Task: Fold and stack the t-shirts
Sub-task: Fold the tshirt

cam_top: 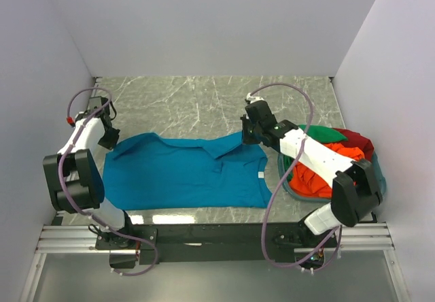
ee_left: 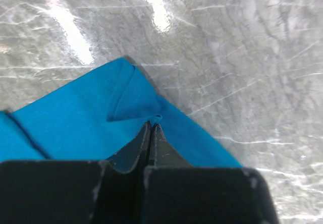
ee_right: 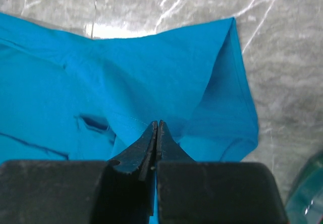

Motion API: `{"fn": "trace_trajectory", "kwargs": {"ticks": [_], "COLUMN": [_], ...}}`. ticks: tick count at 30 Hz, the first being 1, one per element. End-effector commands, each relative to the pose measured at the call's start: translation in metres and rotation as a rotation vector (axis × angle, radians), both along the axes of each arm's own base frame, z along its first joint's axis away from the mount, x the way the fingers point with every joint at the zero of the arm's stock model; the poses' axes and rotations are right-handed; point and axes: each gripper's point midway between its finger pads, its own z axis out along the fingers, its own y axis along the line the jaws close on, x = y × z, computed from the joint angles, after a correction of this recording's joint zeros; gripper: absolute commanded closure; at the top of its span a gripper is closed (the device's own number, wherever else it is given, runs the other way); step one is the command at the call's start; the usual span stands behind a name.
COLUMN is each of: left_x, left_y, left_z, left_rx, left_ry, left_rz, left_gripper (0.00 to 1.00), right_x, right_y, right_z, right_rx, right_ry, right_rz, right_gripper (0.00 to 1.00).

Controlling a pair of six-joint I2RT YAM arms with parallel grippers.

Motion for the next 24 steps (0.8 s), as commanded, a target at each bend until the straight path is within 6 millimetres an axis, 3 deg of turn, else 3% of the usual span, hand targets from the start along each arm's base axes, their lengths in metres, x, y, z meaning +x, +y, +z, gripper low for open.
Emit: {"fn": "trace_trajectory", "kwargs": {"ticks": [1,12,24], "left_x": [-0.006,-0.034,-0.041], "left_y": [0.005,0.021,0.023], "left_z": [0.018,0.033,0.031], "left_rx": [0.036,0.051,0.031], "left_ry": [-0.047,-0.085,-0.094], "left_rz": [0.041,0.141,0.167], "left_gripper": [0.99,0.99,0.99], "right_x": [-0.012,-0.034,-0.060], "right_y": [-0.006,-0.010,-0.015], "right_z": [0.016,0.032,0.034], "right_rx": [0.010,0.052,0.073], "right_ry": [-0.028,-0.016,0.026], "right_rz": [-0.013,0.003,0.020], "right_gripper": [1.00,1.00,1.00]}}
